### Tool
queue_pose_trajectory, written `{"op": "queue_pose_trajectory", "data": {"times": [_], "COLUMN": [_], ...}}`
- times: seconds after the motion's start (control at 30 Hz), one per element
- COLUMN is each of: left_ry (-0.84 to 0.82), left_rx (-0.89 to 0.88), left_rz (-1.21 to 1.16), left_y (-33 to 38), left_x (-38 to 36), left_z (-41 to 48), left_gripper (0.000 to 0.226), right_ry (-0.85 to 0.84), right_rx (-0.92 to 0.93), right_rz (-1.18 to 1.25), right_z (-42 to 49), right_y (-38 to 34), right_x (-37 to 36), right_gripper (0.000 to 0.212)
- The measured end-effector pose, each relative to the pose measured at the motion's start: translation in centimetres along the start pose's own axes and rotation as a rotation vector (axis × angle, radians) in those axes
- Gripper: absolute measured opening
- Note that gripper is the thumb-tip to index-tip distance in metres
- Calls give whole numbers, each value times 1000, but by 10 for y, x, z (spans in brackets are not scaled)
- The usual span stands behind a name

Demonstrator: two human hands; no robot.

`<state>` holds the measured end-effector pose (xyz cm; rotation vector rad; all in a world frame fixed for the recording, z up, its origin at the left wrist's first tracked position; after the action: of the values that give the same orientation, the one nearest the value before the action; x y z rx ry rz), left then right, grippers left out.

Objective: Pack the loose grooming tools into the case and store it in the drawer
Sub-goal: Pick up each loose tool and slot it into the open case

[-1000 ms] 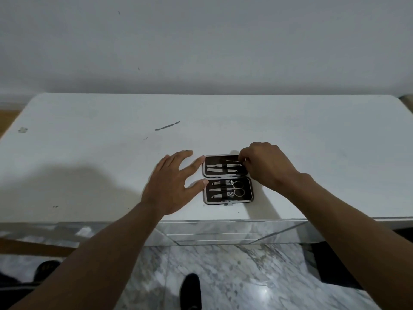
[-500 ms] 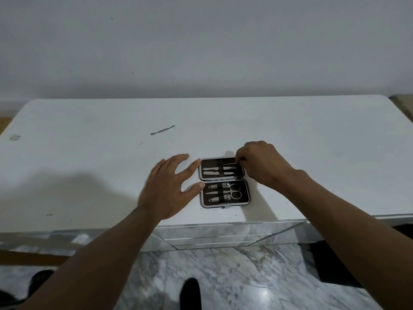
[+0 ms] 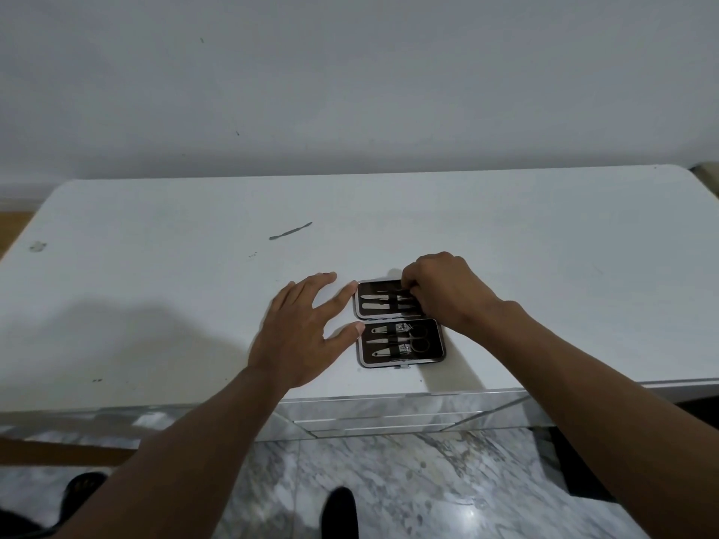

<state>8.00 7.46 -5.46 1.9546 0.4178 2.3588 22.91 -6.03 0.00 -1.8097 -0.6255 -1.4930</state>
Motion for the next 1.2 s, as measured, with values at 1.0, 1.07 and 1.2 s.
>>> {"op": "queue_pose_trajectory", "data": {"times": [1.0, 1.07, 1.2], "left_ry": [15, 17, 5], "left_rx": [4, 6, -4], "left_rz": [-20, -23, -11], "left_y": [0, 0, 1], "left_x": [3, 3, 5], "left_z": [1, 1, 2], "left_gripper": [61, 61, 60], "right_ry": [26, 20, -16], "right_rx": [-4, 4, 57], "right_rz": [177, 166, 130], "right_z": [16, 24, 43], "right_y": [-5, -11, -41], "right_x": [14, 17, 18], "right_gripper": [26, 23, 21]}}
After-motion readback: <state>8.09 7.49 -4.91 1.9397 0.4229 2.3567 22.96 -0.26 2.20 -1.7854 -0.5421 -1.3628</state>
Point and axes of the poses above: each hand's wrist, its own z-axis towards the middle knuckle, its own x-axis out of the back of the hand, y = z × x, the point moved 5 cm from there along z, towards the middle knuckle, and after that the axes turned 7 degrees about -x, right-handed, at the moved point
